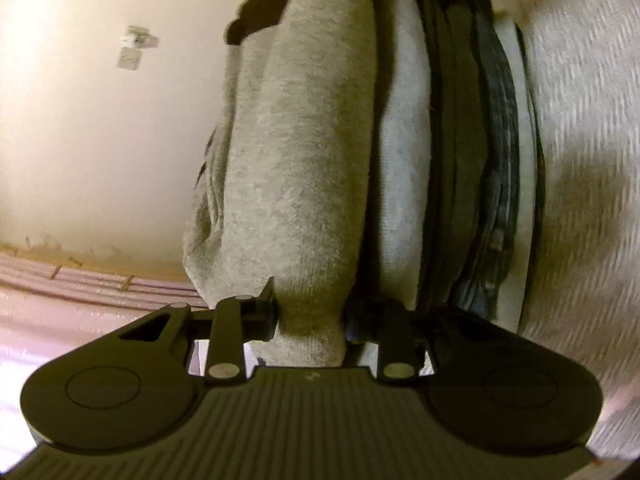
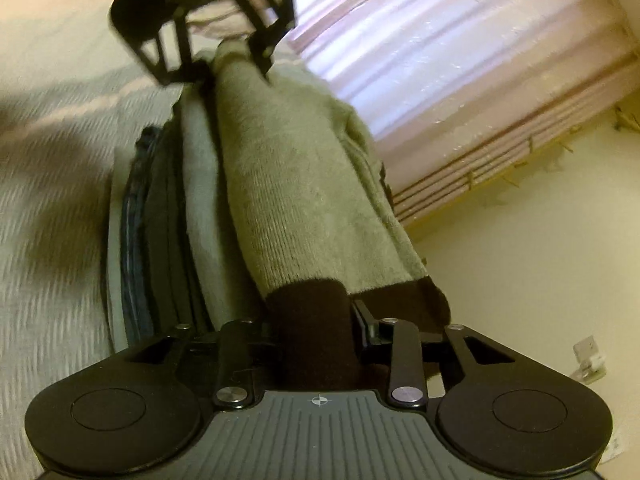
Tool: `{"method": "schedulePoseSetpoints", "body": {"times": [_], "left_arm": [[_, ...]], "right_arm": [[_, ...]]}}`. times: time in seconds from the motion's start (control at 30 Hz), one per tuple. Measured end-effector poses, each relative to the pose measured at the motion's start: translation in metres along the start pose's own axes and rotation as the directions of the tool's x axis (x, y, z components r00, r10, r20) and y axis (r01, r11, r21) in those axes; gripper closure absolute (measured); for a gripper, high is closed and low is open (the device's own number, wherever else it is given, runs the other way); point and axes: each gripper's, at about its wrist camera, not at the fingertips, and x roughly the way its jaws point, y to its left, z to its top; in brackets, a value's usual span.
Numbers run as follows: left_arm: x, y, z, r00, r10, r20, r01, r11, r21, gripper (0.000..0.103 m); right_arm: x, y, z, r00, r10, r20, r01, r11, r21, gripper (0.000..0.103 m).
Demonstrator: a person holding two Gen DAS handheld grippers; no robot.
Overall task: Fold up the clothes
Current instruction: 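Lower the sweater onto the stack and open both grippers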
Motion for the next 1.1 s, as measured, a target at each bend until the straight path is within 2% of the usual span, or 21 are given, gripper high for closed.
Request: {"method": "schedulePoseSetpoints", "body": {"times": [0.1,0.27,0.4,0.5,0.53,0.7,0.8,0.87,0.9,0.97,1.0,1.03,1.1], "left_arm": [[-0.008,0.005,0.002,1.0,-0.011,0.002,0.011,1.0,-0.029,0.075],[-0.008,0.001,0.004,1.0,-0.013,-0.003,0.013,0.999,-0.038,0.077],[-0.006,-0.002,0.006,1.0,-0.006,-0.005,0.005,0.999,-0.045,0.077],[-0.011,-0.003,0.007,1.0,-0.012,-0.004,0.011,0.999,-0.041,0.073],[-0.012,-0.001,0.006,1.0,-0.017,-0.006,0.017,0.999,-0.047,0.069],[-0.029,0.018,-0.004,0.997,-0.043,-0.06,0.034,0.989,-0.142,0.064],[-0.046,0.032,-0.014,0.992,-0.065,-0.111,0.032,0.961,-0.276,0.059],[-0.059,0.039,-0.022,0.985,-0.088,-0.149,0.023,0.919,-0.394,0.058],[-0.066,0.043,-0.026,0.98,-0.104,-0.17,0.014,0.886,-0.464,0.058],[-0.084,0.053,-0.029,0.971,-0.145,-0.192,-0.004,0.787,-0.617,0.056],[-0.092,0.056,-0.027,0.968,-0.161,-0.194,-0.009,0.745,-0.667,0.05],[-0.102,0.058,-0.027,0.965,-0.181,-0.192,-0.015,0.688,-0.725,0.042],[-0.118,0.063,-0.024,0.961,-0.224,-0.161,-0.011,0.554,-0.832,0.034]], "right_arm": [[-0.003,0.003,-0.009,1.0,0.02,-0.018,-0.02,1.0,-0.022,0.069],[0.008,0.012,-0.032,1.0,-0.005,-0.017,0.004,0.996,-0.084,0.071],[0.001,0.014,-0.032,1.0,-0.019,-0.023,0.018,0.997,-0.071,0.071],[-0.006,0.015,-0.033,0.999,-0.033,-0.036,0.029,0.994,-0.103,0.066],[-0.009,0.014,-0.034,0.998,-0.037,-0.043,0.032,0.994,-0.108,0.064],[-0.031,0.007,-0.047,0.994,-0.055,-0.098,0.049,0.997,-0.063,0.058],[-0.049,0.002,-0.058,0.981,-0.051,-0.185,0.056,0.998,0.02,0.057],[-0.067,-0.005,-0.061,0.973,-0.03,-0.23,0.062,0.989,0.134,0.057],[-0.077,-0.006,-0.06,0.97,-0.016,-0.242,0.066,0.977,0.201,0.057],[-0.098,-0.014,-0.052,0.968,0.033,-0.248,0.068,0.918,0.391,0.056],[-0.107,-0.018,-0.047,0.968,0.059,-0.244,0.07,0.87,0.489,0.054],[-0.114,-0.024,-0.039,0.969,0.091,-0.227,0.069,0.788,0.612,0.051],[-0.127,-0.031,-0.029,0.973,0.14,-0.184,0.059,0.619,0.783,0.045]]}}
